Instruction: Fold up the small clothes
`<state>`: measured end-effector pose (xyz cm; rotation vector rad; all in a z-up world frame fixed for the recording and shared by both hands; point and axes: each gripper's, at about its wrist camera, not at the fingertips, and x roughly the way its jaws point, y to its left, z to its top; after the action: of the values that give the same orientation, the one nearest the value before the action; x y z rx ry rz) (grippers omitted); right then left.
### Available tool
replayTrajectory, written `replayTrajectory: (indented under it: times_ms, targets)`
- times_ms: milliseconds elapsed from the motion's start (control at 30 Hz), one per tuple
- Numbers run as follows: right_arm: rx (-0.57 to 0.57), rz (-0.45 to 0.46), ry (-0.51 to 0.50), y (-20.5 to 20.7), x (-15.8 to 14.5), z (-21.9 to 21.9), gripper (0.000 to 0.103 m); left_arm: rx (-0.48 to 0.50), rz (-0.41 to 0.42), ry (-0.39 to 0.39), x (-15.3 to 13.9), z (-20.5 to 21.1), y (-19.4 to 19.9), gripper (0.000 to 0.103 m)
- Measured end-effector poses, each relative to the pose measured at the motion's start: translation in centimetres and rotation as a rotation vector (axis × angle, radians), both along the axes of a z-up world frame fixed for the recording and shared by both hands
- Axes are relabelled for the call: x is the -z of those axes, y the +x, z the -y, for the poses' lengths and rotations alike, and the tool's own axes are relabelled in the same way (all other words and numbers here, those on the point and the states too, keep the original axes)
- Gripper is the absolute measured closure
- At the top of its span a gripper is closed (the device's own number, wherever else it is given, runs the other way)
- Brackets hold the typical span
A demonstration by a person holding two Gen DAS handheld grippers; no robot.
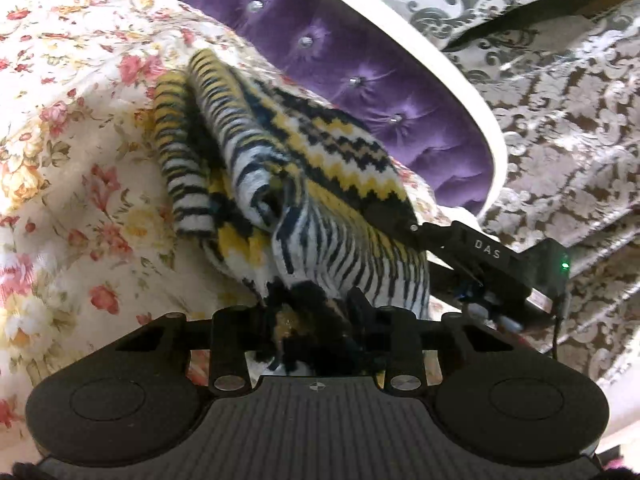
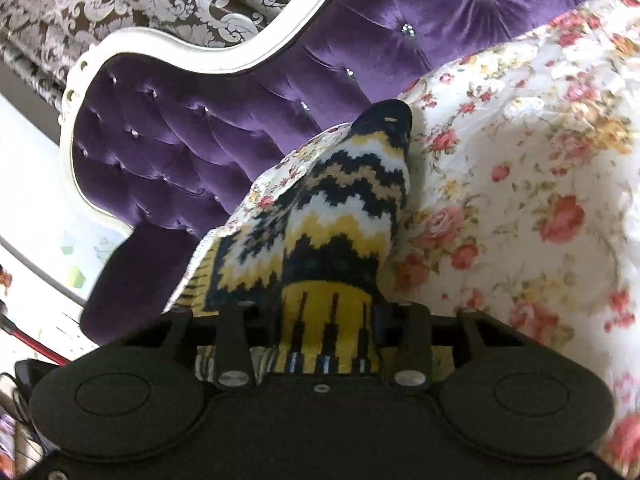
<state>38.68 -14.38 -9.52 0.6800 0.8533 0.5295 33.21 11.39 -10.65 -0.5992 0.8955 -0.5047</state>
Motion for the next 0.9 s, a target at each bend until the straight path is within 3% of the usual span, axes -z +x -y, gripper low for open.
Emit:
replayTrajectory:
  times_ms: [267,433,633,800,900]
  targets:
    - [0.008,-0.058,-0.042,-8.0,-3.2,0.4,0.052,0.083,-0.022,-0.033,-1.5,1.7,-6.3,0.069]
    - [-0.01,-0.067,-0.052,-16.0,-5.8,0.4,0.052,0.155,-0.019,0.007,-3.2,3.0,-13.9,0.067]
    - [-0.023,-0.062,-0.043,-24.4,-6.7,1.0,0.05,0.221,-0.016,0.015,-4.1,4.0,-22.5,0.064]
    - [0.007,-0.022,-0.113,-29.9,-6.6,0.9,0.046,0.185,0.007,0.097,-2.9,4.3,-27.4,0.063]
    - [0.054,0.015,-0.164,-32.3,-6.6,1.2,0.036,0.12,0.056,0.176,-2.8,3.9,-29.4,0.058]
